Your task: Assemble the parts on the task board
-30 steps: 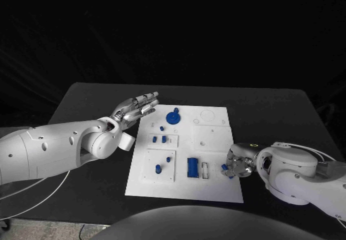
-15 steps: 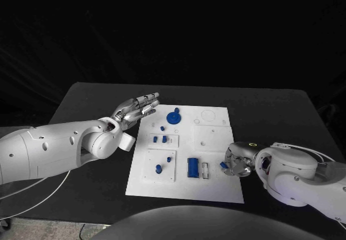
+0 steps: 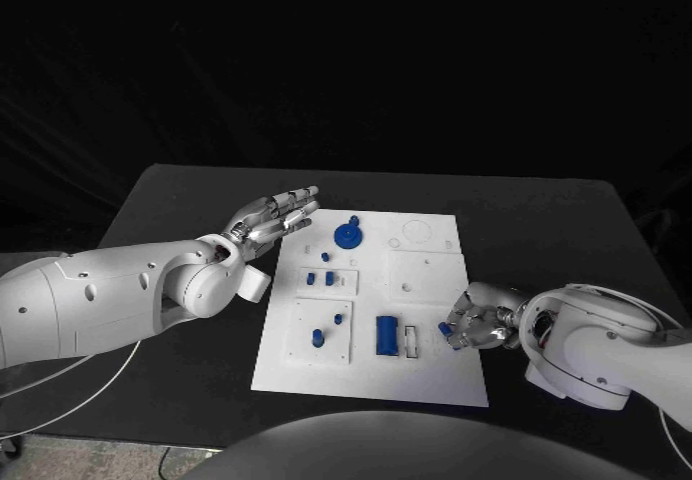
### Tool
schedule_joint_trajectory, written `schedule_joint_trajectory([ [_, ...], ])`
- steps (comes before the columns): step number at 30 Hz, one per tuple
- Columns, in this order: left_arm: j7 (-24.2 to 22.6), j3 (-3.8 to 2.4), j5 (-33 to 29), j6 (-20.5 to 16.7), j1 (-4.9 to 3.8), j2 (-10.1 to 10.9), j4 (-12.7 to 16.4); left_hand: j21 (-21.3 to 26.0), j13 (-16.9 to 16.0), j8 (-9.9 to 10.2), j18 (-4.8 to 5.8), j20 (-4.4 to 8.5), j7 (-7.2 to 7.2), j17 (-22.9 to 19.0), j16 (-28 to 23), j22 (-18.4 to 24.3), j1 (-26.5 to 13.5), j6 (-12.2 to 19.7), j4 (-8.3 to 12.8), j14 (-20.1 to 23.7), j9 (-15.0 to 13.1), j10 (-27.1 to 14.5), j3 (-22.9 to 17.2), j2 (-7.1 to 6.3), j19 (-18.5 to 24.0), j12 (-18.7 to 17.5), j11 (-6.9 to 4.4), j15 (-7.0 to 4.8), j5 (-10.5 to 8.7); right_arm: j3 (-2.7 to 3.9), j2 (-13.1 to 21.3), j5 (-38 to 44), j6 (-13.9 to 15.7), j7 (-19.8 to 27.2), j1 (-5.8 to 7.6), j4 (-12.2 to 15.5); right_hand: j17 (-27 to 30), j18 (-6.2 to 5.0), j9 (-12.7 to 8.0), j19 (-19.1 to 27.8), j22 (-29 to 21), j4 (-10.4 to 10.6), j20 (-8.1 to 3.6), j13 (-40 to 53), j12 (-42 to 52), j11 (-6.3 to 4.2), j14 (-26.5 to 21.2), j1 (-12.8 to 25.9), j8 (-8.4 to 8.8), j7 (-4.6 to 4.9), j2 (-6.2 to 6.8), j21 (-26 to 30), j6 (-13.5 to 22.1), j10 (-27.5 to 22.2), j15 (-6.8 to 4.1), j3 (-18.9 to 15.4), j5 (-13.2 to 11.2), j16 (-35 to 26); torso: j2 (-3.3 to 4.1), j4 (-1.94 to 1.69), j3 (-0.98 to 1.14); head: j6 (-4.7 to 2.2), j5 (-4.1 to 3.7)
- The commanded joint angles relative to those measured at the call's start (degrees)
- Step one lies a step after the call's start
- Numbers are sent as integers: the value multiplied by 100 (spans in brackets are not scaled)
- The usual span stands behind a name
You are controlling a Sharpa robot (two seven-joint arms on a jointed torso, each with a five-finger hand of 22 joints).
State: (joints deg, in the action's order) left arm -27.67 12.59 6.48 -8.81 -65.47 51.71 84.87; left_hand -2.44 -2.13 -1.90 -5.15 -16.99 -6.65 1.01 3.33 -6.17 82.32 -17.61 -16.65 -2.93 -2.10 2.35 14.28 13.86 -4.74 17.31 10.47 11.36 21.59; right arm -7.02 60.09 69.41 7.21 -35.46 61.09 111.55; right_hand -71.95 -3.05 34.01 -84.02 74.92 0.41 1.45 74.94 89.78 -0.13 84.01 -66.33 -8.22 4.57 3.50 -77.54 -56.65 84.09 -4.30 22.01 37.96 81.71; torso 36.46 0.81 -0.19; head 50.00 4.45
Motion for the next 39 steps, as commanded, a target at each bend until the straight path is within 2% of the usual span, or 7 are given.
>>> schedule_joint_trajectory([
  [1, -44, -4, 28, 74, 2, -14, 14, -27, -5, -30, 72, 6, -17, 10, 32, -4, 34, 5, 7, -9, -4, 8, -11, 11, -34, 21, 37, 18, 16, 3, 1, -1591, 212, 93, 57, 2, -17, 29, -16, -301, 1145, 16, 17, 1506, 22, -34, 329, 72, -16, -44, 3, -53, -105, 591, -13, 11, -8, 35, 0, -1, -1, 0, -2],
  [11, -35, -4, 28, 47, 1, -21, 19, -30, -5, -27, 79, 6, 6, 11, 39, -6, 41, 9, 7, -13, -3, 12, -10, 15, -40, 26, 57, 24, 17, 3, -94, -3162, 72, -12, 109, -149, 14, 29, -127, -291, 1143, 45, 18, 1506, 22, -34, 315, 228, 38, -44, -48, -58, -130, 591, -11, 10, -250, 32, 0, -1, -1, 0, 1],
  [15, -33, -4, 28, 46, 1, -24, 21, -30, -5, -27, 79, 6, 6, 11, 39, -6, 41, 9, 7, -13, -3, 12, -10, 15, -40, 26, 57, 24, 17, 2, -158, -3290, 130, -26, 109, -211, 30, 26, -145, -285, 1139, 54, 18, 1506, 22, -37, 309, 271, 36, -50, -75, -50, -146, 591, -14, -2, -353, 26, 2, 1, 1, 0, 2],
  [19, -32, -4, 28, 42, 1, -26, 22, -31, -5, -28, 80, 6, 7, 11, 42, -8, 42, 4, 7, -15, -4, 14, -10, 16, -43, 31, 59, 25, 18, 2, -233, -3351, 220, -46, 108, -296, 30, 27, -177, -281, 1140, 71, 19, 1506, 22, -40, 306, 327, 43, -55, -135, -58, -145, 591, -15, -27, -663, 29, 0, -1, -1, 0, -1],
  [32, -18, -5, 28, 53, 1, -32, 21, -32, -5, -29, 82, 6, 4, 12, 45, -9, 44, -7, 7, -17, -5, 15, -9, 17, -45, 35, 58, 27, 18, -1, -505, -3472, 452, -35, 24, -560, 74, 21, -241, -261, 1131, 186, 24, 1506, 22, -44, 292, 516, 34, -62, -206, -39, -165, 591, -15, -164, -1272, 11, 4, 4, 6, 0, 0],
  [37, -8, -5, 28, 59, 1, -29, 22, -34, -5, -33, 88, 6, -25, 13, 50, -7, 49, -26, 6, -19, -8, 18, -6, 19, -48, 37, 43, 30, 19, -1, -547, -3387, 378, -47, 14, -589, 117, 16, -271, -248, 1122, 242, 26, 1506, 22, -35, 282, 591, 47, -50, -204, -13, -128, 591, -10, -249, -1561, -10, 6, 3, 3, 0, -13],
  [39, -5, -5, 28, 60, 1, -28, 21, -36, -5, -36, 94, 7, -61, 13, 54, -7, 54, -38, 6, -20, -10, 21, -3, 20, -52, 40, 23, 28, 21, -1, -559, -3357, 352, -50, 13, -595, 130, 13, -279, -243, 1118, 265, 27, 1506, 22, -30, 279, 621, 48, -45, -200, -1, -122, 591, -7, -289, -1540, -17, 6, 4, 4, 0, -9],
])
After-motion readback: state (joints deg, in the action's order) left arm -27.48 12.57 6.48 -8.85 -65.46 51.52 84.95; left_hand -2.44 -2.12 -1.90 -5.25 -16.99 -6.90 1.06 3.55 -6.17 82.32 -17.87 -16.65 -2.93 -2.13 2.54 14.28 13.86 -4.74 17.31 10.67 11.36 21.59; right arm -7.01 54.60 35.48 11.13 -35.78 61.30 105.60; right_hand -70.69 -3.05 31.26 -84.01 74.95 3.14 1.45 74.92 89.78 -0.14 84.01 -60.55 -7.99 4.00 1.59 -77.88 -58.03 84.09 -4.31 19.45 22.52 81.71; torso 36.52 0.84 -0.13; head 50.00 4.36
